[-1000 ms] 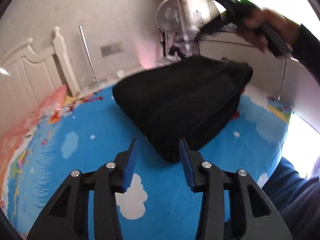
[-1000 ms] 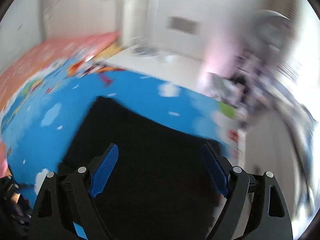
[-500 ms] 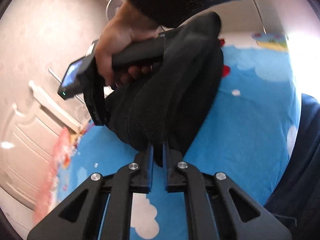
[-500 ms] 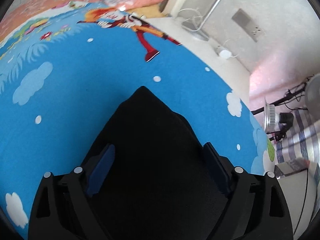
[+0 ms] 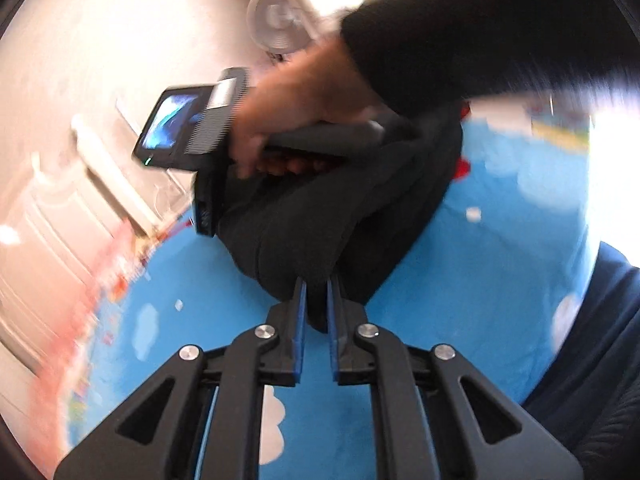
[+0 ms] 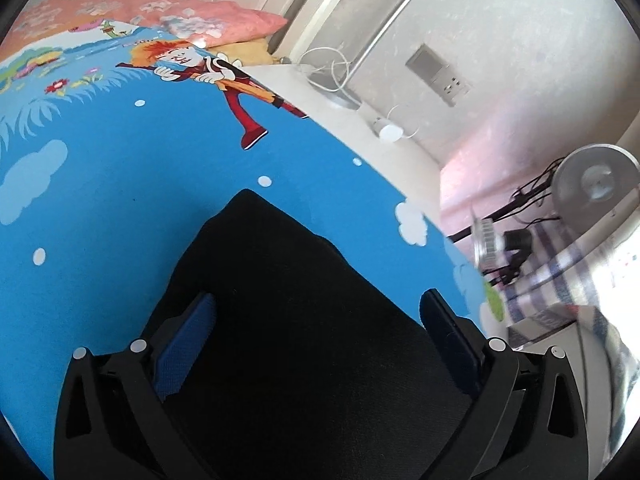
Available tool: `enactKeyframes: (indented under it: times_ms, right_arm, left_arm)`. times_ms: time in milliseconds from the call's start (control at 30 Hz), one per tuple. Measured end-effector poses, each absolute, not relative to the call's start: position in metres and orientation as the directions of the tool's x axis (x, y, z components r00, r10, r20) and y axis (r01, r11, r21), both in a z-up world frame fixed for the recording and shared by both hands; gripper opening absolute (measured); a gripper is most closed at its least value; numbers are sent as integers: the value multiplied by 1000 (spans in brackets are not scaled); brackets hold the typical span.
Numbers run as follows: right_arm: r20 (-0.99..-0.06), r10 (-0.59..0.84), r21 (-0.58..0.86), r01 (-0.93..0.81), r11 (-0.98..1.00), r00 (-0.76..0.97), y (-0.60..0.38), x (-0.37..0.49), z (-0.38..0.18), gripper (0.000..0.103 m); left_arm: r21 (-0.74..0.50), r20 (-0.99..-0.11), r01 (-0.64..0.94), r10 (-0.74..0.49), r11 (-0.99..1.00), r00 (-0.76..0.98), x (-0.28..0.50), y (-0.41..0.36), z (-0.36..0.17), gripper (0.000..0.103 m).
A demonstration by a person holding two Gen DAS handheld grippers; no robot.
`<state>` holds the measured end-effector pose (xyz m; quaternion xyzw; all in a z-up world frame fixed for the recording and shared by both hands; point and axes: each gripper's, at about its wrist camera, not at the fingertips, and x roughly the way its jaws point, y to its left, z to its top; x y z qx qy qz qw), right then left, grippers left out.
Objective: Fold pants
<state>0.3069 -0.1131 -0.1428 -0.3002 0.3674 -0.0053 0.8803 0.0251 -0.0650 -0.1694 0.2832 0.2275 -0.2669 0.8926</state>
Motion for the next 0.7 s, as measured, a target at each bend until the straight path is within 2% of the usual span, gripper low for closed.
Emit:
enactKeyframes:
  times_ms: [33, 67, 100, 133, 200, 267, 333, 367, 400, 500, 600, 700]
  right_arm:
    - [-639, -236, -540, -208, 816, 732, -112, 307, -143, 96]
    - [-633, -243, -548, -204, 812, 735, -111, 307, -144, 96]
    - [-632, -246, -550, -201, 811, 735, -111, 307, -144, 96]
    - [-632, -246, -549, -201, 811, 735, -111, 307, -144, 96]
    - [-643, -238, -534, -203, 821, 728, -114, 308, -143, 96]
    - [-667, -218, -497, -208, 842, 712, -118, 311, -142, 96]
    - [-687, -199, -465, -212, 860, 699, -123, 313, -142, 96]
    - [-696, -190, -447, -211, 869, 692, -126, 314, -142, 96]
    - [-703, -183, -435, -211, 875, 688, -127, 315, -142, 96]
    - [-729, -161, -384, -203, 901, 665, -133, 321, -143, 96]
    - [-722, -165, -390, -199, 899, 672, -132, 319, -143, 96]
    - [-731, -132, -353, -205, 913, 669, -137, 320, -139, 96]
  left_arm:
    - [310, -566, 612, -376, 727, 734, 30, -54, -161, 14]
    - [185, -576, 612, -420, 769, 702, 41, -38, -150, 16]
    - [139, -570, 584, -417, 800, 707, 50, -29, -145, 18]
    - [160, -555, 534, -372, 830, 744, 58, -23, -141, 18]
    - [277, -536, 439, -242, 855, 809, 81, -21, -145, 18]
    - [313, -563, 408, -178, 858, 807, 114, -27, -159, 15]
    - [335, -592, 486, -221, 807, 775, 125, -45, -176, 2]
    - [367, -619, 571, -266, 735, 739, 117, -63, -186, 0]
    - [428, -593, 586, -275, 688, 757, 101, -75, -189, 0]
    - [503, -551, 595, -297, 627, 780, 67, -90, -182, 0]
    - [471, -578, 592, -279, 654, 767, 68, -87, -183, 0]
    - [410, -606, 646, -337, 644, 721, 53, -80, -173, 0]
